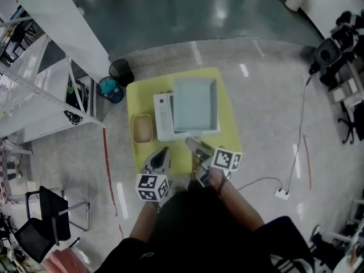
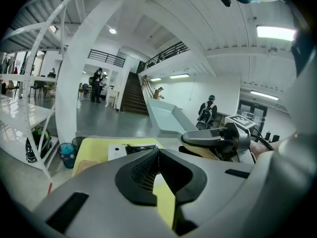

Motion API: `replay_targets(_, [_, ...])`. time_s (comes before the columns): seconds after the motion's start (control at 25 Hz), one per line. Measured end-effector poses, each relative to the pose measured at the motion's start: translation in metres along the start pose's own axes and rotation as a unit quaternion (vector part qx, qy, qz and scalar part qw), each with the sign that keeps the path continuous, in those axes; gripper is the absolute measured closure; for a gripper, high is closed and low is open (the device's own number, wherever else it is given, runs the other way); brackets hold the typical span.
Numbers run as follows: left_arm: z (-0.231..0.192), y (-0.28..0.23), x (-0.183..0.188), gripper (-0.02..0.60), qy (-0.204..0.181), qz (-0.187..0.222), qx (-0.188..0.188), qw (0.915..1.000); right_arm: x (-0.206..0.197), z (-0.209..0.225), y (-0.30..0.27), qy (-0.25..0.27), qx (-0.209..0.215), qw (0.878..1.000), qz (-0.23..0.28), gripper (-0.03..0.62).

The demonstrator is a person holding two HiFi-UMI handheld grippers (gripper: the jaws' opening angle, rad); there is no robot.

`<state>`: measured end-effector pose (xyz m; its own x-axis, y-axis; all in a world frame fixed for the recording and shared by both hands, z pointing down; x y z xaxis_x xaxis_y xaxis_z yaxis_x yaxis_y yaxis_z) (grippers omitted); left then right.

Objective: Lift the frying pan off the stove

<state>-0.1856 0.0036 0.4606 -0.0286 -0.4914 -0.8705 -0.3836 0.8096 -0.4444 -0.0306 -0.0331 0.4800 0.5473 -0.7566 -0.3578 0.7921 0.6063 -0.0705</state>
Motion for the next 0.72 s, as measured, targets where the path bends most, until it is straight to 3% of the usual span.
replay_targets(0.52, [0.005,-0.010,0.001,0.537,-0.001,-0.006,-0.004,1.0000,0.009,0.004,0.002,0.007,0.003,1.000,-0.006,0.414])
replay_targets(0.72, [0.008,-0.013,-0.003,0.537,-0.002,-0.009,-0.001,1.0000,0.013,0.005,0.002,0.024,0.024,0.999,-0.009,0.414])
Point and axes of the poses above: the fingertips, and each gripper's own axes: y backward along the fingers, z to its right, x out of its top, the point moved 5 cm from there along y, backward along the fingers, and after that the axes turned 8 degrees about x, right-handed, at the moved point
